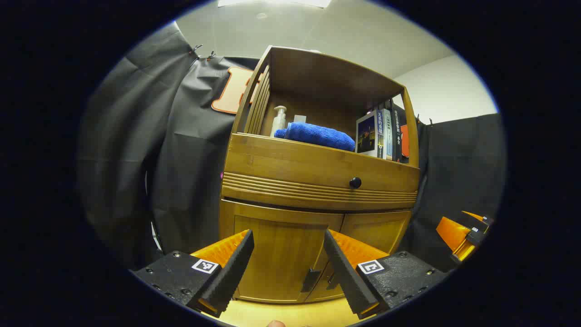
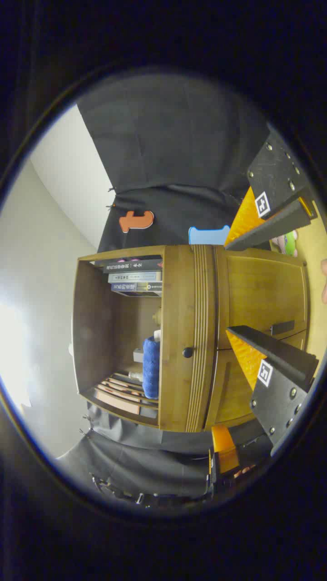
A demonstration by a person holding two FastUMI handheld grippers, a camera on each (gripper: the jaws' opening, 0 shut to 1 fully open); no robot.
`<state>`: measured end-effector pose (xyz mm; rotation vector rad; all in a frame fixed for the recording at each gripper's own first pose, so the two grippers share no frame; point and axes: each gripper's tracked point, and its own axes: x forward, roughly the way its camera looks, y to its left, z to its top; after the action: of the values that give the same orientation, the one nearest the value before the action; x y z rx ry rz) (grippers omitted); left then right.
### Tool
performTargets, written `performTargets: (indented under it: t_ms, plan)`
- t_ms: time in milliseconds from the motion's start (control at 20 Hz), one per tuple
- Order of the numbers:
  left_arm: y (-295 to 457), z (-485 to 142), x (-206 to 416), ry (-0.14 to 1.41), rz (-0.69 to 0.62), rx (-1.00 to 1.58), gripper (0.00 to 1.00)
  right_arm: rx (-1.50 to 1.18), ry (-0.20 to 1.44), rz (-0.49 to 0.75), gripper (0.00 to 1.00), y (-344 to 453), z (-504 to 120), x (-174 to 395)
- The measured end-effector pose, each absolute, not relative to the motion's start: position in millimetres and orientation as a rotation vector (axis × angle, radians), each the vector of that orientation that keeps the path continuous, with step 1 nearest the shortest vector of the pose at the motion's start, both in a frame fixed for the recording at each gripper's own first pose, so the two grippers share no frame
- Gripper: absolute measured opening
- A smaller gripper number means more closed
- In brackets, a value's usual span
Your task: Open the right door of the double-door shoe cabinet with the right hand, and open the left door with the left hand.
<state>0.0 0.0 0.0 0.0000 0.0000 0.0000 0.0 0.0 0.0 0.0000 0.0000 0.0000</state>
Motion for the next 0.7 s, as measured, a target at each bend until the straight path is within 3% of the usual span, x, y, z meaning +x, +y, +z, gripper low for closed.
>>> performTargets:
  t_ms: [700]
  plan:
    - [-8.0,6.6,6.7,-0.028,-0.041,0.017,0.92,0.017,0.048,0.021,0.96,14.0,-20.6,10.1]
